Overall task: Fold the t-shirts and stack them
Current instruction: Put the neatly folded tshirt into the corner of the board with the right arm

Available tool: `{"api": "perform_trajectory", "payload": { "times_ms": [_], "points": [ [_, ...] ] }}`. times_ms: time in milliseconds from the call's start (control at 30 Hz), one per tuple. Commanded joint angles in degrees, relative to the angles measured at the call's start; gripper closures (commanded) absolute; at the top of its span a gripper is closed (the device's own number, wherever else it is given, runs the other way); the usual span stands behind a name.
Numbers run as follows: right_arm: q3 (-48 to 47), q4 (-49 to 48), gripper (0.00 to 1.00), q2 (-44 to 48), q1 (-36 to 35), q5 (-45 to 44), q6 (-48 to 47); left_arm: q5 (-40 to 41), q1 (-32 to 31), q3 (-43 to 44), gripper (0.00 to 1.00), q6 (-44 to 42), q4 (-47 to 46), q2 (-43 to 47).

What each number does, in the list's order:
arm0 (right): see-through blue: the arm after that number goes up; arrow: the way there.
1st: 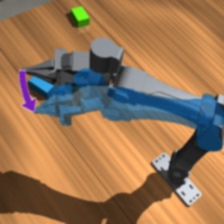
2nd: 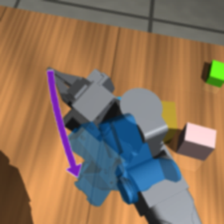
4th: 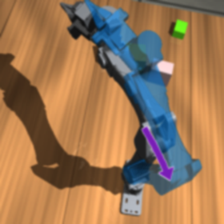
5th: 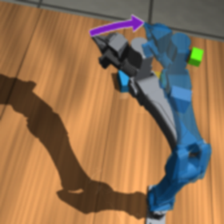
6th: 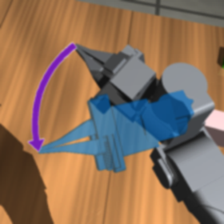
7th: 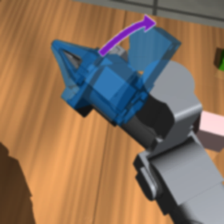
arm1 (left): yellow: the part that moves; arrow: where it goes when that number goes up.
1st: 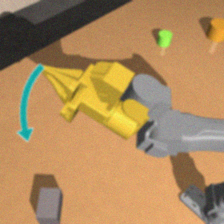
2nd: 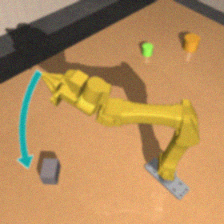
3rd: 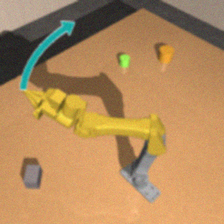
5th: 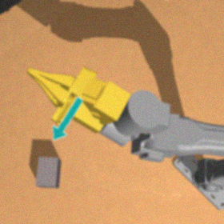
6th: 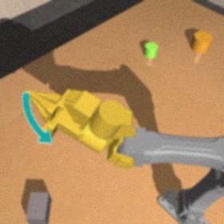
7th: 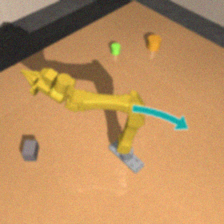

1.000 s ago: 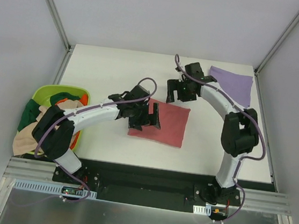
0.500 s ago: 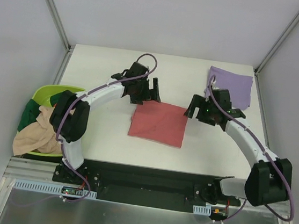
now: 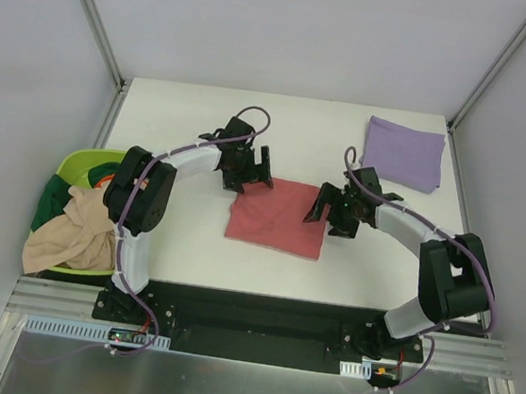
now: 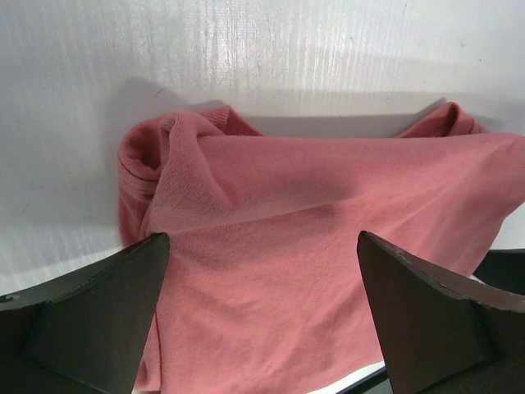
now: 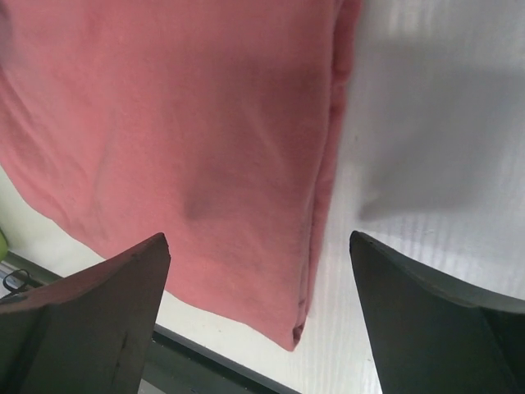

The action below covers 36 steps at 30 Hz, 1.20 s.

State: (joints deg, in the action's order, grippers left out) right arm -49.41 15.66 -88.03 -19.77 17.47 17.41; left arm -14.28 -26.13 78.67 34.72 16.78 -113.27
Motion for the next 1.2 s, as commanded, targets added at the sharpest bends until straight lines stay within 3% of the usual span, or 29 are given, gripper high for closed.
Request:
{"api": "perform_trajectory", "payload": {
  "times_ms": [0, 367, 500, 700, 867, 1167],
  "points": [
    [-0.3, -1.4, 0.11, -2.1, -2.9, -1.4, 2.5, 1.4, 1.0, -3.5, 0.01, -0.1, 1.6, 1.2],
    [-4.6, 4.5, 0.34, -9.8, -10.8, -16.0, 7.8, 2.6, 1.0, -1.6, 0.01, 0.4, 1.3, 3.8],
    [-8.9, 6.8, 0.51, -13.5, -11.4, -19.5, 6.7, 4.4, 1.0, 0.3, 0.01, -0.5, 1.9, 7.5],
    [-11.1, 7.2, 0.7, -15.7, -13.1, -20.7, 3.2, 11.8, 2.0, -8.3, 0.01, -1.1, 3.2, 20.8],
    [-14.4, 7.0, 1.0, -16.9, -14.1, -24.0, -3.9, 15.4, 3.8, -16.7, 0.01, 0.3, 4.5, 29.9],
    [-31.3, 12.6, 1.0, -18.2, -13.9, -50.1, -23.8, 23.0, 6.2, -27.0, 0.01, 4.7, 9.5, 41.2]
  ]
}}
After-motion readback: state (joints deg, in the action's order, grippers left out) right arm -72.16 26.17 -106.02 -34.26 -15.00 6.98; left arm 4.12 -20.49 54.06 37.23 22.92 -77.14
